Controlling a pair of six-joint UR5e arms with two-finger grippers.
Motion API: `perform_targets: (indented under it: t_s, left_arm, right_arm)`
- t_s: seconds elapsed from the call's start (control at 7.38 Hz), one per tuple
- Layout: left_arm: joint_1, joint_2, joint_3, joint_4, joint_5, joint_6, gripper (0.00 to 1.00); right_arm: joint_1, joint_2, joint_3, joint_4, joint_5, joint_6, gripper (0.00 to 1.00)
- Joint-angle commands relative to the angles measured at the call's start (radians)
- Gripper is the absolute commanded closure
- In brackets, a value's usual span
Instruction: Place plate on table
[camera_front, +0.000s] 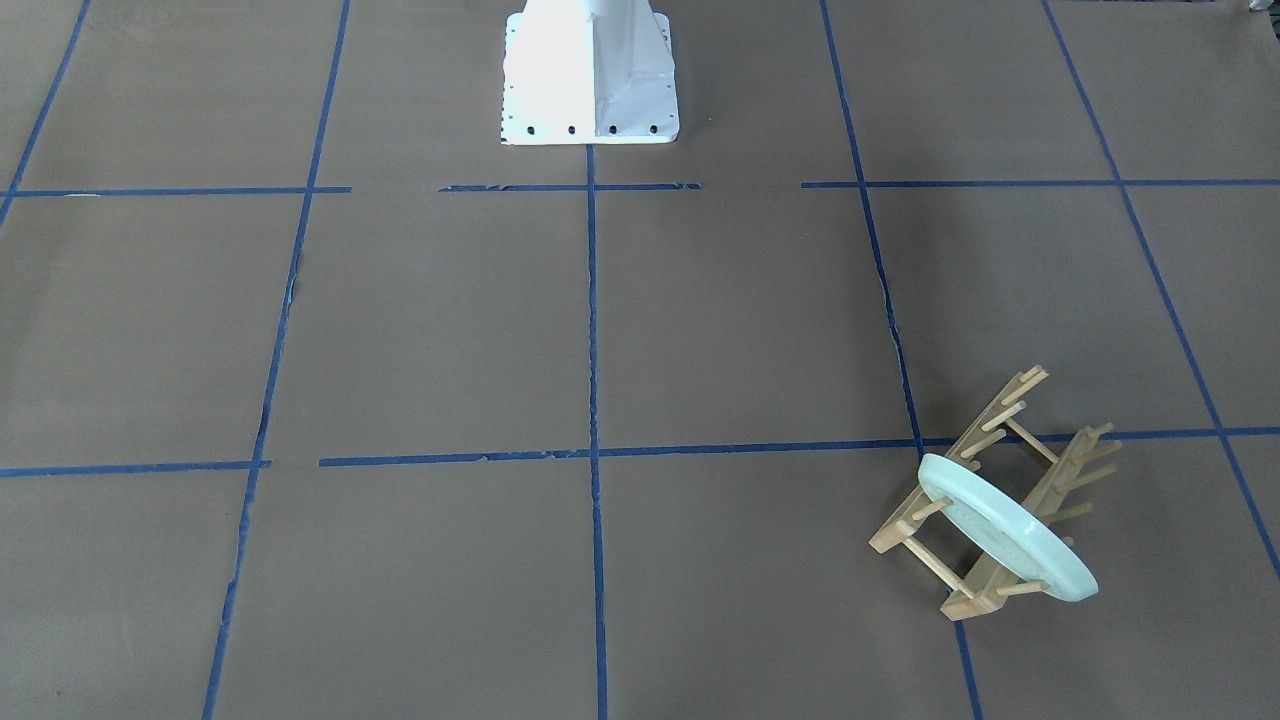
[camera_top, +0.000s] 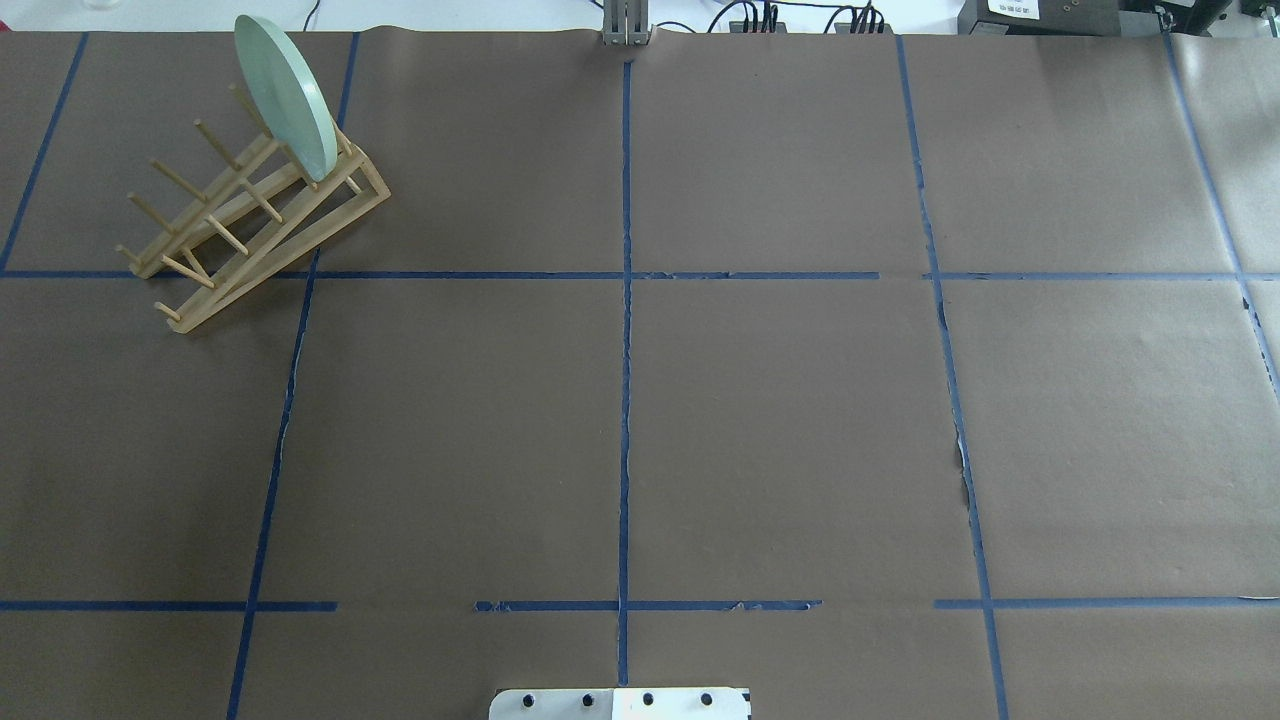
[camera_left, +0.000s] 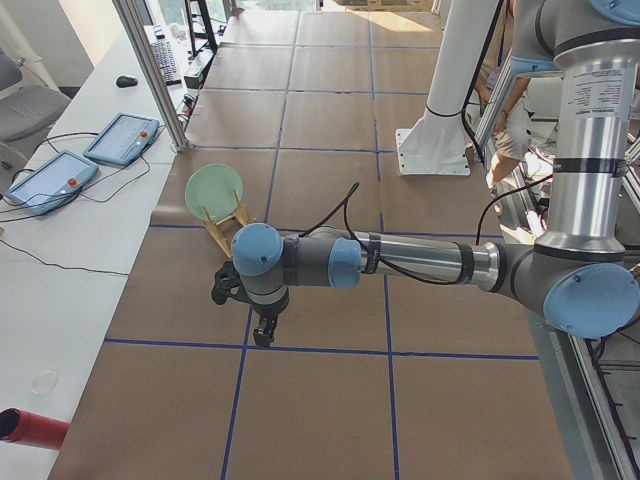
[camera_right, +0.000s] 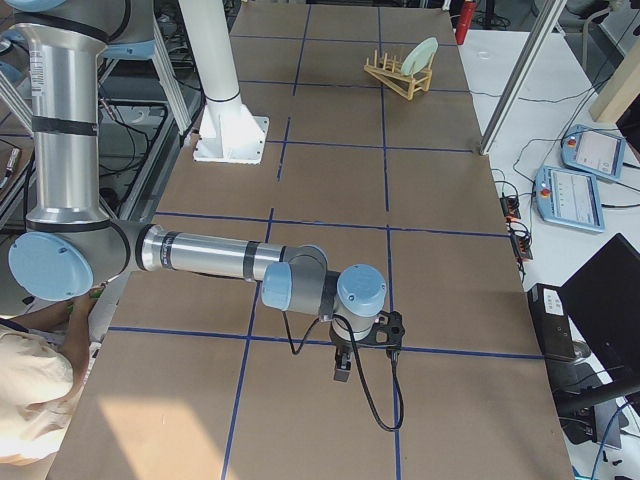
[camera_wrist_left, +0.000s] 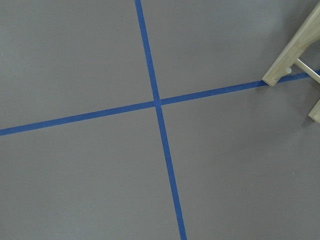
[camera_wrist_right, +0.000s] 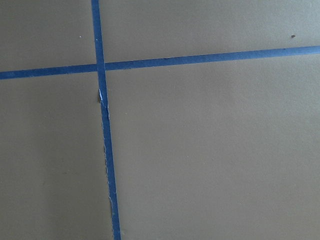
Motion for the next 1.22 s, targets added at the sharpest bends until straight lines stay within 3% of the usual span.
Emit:
perform_targets:
  t_s: [0.0, 0.14, 0.54, 0.68, 0.81, 1.08]
  left_arm:
    - [0.001, -0.001, -0.009, 0.0, 0.055, 0.005, 0.0]
    - [0.001, -0.023, -0.015, 0.0, 0.144, 0.003, 0.0]
    - [0.003, -0.107, -0.015, -0.002, 0.157, -0.011, 0.0]
    - [0.007, -0.191, 0.008, -0.052, 0.159, -0.038, 0.0]
    - [0.009, -0.263, 0.089, -0.206, 0.163, -0.102, 0.0]
    - [0.029, -0.291, 0.109, -0.373, 0.055, -0.533, 0.0]
  right_arm:
    - [0.0, 0.0, 0.0, 0.0, 0.0, 0.0, 0.0]
    - [0.0, 0.0, 0.0, 0.0, 0.0, 0.0, 0.0]
    - [0.0, 0.0, 0.0, 0.0, 0.0, 0.0, 0.0]
    - [0.0, 0.0, 0.001, 0.0, 0.0, 0.0, 0.0]
    - [0.0, 0.0, 0.001, 0.0, 0.0, 0.0, 0.0]
    - [0.0, 0.0, 0.001, 0.0, 0.0, 0.0, 0.0]
